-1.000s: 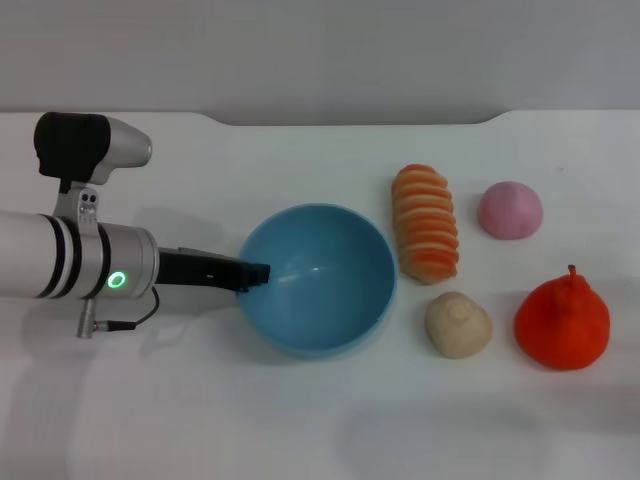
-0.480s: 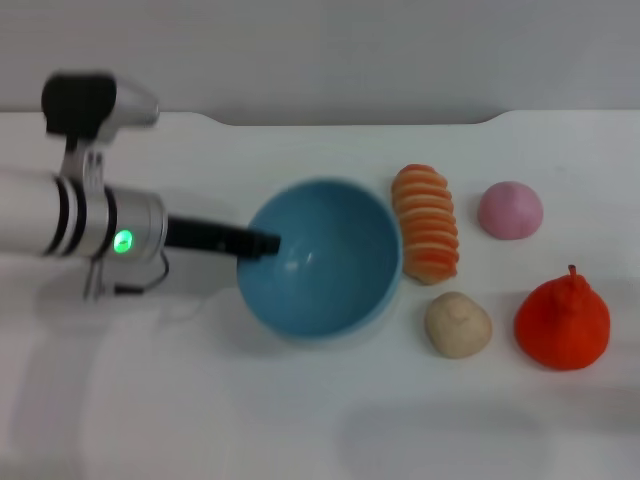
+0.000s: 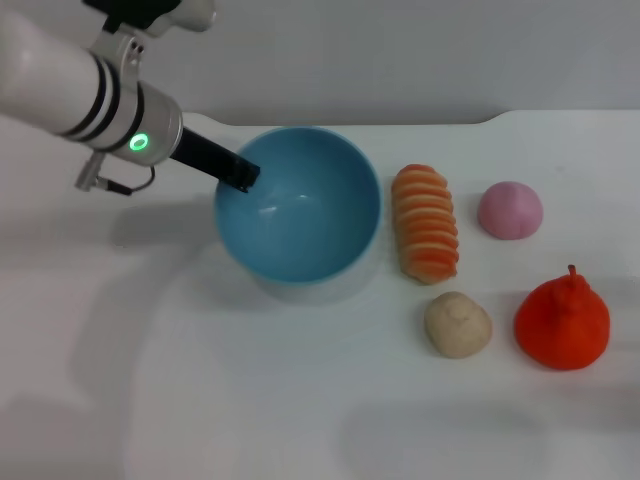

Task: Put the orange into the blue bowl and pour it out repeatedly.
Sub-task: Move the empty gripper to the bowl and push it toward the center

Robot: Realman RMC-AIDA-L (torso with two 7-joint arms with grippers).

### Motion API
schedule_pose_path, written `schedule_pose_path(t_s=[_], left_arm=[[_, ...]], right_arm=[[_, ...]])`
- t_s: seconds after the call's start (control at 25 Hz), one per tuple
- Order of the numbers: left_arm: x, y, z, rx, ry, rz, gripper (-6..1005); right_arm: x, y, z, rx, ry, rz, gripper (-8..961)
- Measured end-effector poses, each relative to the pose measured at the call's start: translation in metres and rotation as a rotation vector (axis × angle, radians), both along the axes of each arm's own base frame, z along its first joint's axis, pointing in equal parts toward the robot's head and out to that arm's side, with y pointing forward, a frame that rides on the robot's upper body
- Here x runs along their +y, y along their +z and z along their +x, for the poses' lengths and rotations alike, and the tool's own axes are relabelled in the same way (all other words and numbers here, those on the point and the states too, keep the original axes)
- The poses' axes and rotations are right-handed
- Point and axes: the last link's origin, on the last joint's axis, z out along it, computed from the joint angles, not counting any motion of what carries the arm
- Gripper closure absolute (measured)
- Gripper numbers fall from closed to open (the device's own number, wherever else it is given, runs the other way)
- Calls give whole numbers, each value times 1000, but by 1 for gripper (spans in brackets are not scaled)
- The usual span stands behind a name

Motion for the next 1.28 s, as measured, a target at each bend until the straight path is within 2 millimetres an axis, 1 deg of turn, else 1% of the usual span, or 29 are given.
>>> schedule_pose_path(t_s=[0.16,0.24,0.36,0.48,0.56,0.72,0.8,0.92,1.12,1.16,1.28], left_arm=[[4,7,12,110,6,-21,1000],[5,11,18,134,12,-42,1000],[3,14,26,161,22,-78,1000],[3,14,28,180,22,-88,1001],[3,13,26,181,26,-87,1001],[4,13,22,164,27,-67,1001],[4,12,21,160,29,-65,1001],[5,10,20,163,23,-63,1001],[8,10,25,155,7,-43,1000],[9,10,26,154,5,-41,1000],[10,10,30,153,-1,-38,1000]], right_arm=[[3,3,0,26,20,-16,168],[8,3,-1,15,35,-42,168],[18,6,1,46,45,-95,168],[34,14,1,98,76,-201,168],[46,26,-2,99,99,-290,168],[69,58,-19,90,105,-456,169],[76,75,-28,91,80,-532,170],[82,93,-44,64,24,-666,175],[82,96,-70,31,-9,-916,191],[81,94,-73,31,-14,-947,194],[77,83,-77,26,-43,-1069,204]])
